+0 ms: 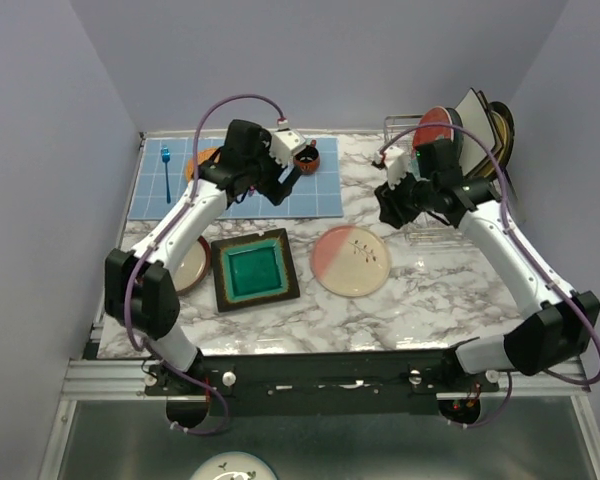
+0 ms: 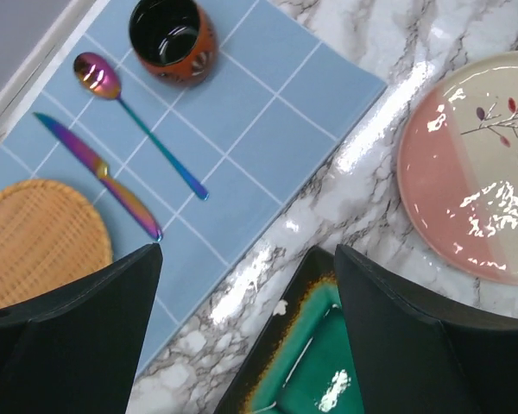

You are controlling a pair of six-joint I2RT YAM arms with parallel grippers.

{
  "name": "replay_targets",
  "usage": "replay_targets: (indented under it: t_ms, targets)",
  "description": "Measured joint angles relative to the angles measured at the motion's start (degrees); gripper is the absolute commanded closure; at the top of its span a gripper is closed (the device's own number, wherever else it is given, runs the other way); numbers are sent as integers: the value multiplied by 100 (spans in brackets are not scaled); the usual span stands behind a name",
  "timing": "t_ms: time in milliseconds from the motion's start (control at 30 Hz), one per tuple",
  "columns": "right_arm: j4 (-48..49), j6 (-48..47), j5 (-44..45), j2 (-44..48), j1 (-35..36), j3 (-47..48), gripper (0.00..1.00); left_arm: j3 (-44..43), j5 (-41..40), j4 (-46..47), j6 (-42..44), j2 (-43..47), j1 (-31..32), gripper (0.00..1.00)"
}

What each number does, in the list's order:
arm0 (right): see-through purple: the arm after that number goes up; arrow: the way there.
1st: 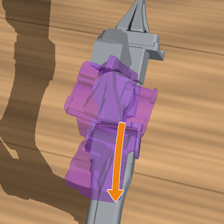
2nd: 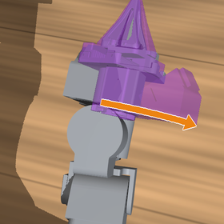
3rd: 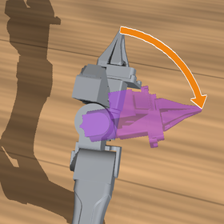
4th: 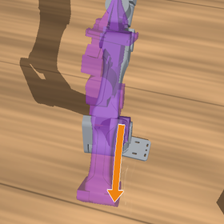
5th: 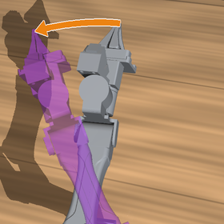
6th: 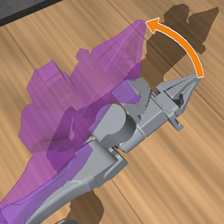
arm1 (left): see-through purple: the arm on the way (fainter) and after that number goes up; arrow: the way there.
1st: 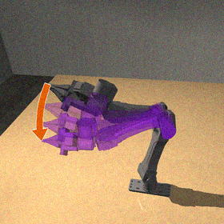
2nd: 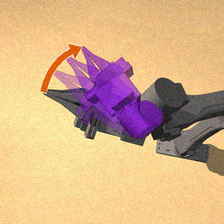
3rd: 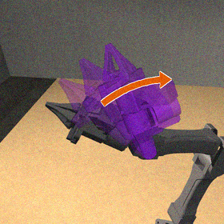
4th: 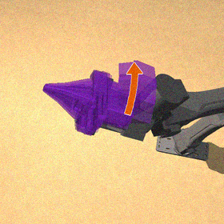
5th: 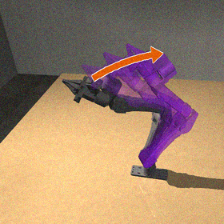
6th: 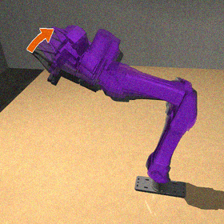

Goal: Unload the plates from the dish rack
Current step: Place the plate at the center of the board, then move the plate to the center of the board.

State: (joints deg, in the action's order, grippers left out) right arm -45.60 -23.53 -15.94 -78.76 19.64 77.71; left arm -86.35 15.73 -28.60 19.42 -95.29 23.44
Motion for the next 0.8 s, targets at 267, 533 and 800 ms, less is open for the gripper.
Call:
replay_targets:
  t_ms: [267, 533, 800]
  targets:
    - [-48, 369, -942, -1443, 363, 503, 46, 1176, -153, 225, 87, 1193, -826, 9]
    - [-232, 782, -1884, -3165, 796, 2190, 46, 1919, -155, 293, 387, 1427, -1803, 8]
    - [-433, 1104, -2514, -4557, 1176, 3309, 46, 2223, 22, 295, 573, 1611, -2267, 9]
